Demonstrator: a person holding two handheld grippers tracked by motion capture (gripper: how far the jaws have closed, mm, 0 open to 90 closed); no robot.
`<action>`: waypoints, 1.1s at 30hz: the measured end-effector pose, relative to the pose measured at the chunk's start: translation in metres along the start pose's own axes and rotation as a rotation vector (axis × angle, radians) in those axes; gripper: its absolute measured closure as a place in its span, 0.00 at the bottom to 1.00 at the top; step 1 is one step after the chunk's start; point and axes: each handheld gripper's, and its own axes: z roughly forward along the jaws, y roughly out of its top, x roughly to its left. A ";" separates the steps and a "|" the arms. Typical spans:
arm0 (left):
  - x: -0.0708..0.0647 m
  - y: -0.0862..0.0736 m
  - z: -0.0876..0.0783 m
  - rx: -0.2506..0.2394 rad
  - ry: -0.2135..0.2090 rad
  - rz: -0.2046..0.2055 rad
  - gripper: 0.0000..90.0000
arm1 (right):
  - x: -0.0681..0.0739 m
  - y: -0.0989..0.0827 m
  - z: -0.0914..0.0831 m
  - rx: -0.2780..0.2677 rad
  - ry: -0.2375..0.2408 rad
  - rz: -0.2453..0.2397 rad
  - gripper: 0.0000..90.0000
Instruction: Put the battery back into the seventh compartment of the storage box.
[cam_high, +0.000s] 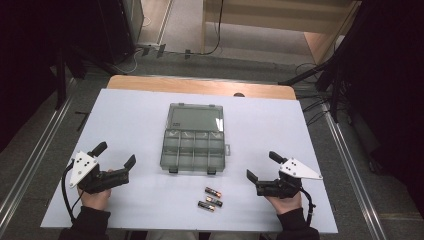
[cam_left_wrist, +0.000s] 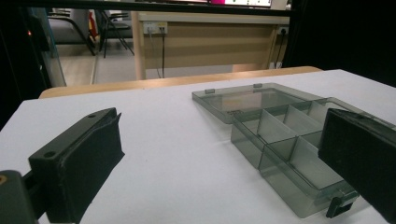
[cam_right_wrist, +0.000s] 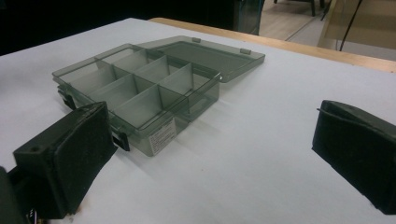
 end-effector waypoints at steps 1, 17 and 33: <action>0.000 0.000 0.000 0.000 -0.002 0.001 0.00 | 0.001 0.000 0.001 0.004 0.003 -0.001 0.00; 0.000 0.000 0.000 0.000 0.000 0.009 0.00 | 0.019 0.008 0.011 0.032 0.046 -0.053 0.00; -0.001 0.000 0.000 0.008 0.004 0.020 0.00 | 0.053 0.016 0.034 0.191 0.127 -0.135 0.00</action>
